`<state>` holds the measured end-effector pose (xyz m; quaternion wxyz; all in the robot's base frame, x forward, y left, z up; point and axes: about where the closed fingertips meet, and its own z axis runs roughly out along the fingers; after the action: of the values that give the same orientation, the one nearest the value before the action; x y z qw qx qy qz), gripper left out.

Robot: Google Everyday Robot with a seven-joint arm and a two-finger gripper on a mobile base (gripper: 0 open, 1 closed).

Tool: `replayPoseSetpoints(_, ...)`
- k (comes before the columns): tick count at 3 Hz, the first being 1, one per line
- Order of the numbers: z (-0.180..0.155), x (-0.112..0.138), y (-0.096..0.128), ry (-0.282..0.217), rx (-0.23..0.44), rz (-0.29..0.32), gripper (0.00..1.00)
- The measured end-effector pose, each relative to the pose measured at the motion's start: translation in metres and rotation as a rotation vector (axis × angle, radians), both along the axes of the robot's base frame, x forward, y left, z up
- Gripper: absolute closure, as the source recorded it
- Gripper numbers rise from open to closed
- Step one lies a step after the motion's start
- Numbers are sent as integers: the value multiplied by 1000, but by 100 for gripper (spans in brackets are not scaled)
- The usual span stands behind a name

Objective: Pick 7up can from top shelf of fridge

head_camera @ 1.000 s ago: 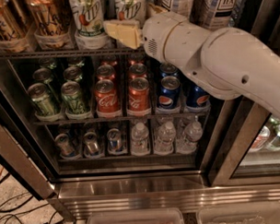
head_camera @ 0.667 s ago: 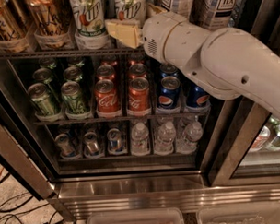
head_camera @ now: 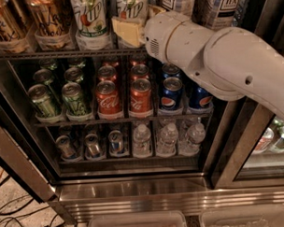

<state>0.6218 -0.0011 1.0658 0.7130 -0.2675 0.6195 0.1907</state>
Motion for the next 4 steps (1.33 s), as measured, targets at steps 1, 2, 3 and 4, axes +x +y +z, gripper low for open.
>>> replayPoseSetpoints(1,0,0,0,0,0,0,100)
replayPoseSetpoints(2,6,-4,3,-13,-3,14,100)
replayPoseSetpoints(3,24,-13,6,-46,-6,37,100)
replayPoseSetpoints(4,42,-23,6,-86,-15,50,100)
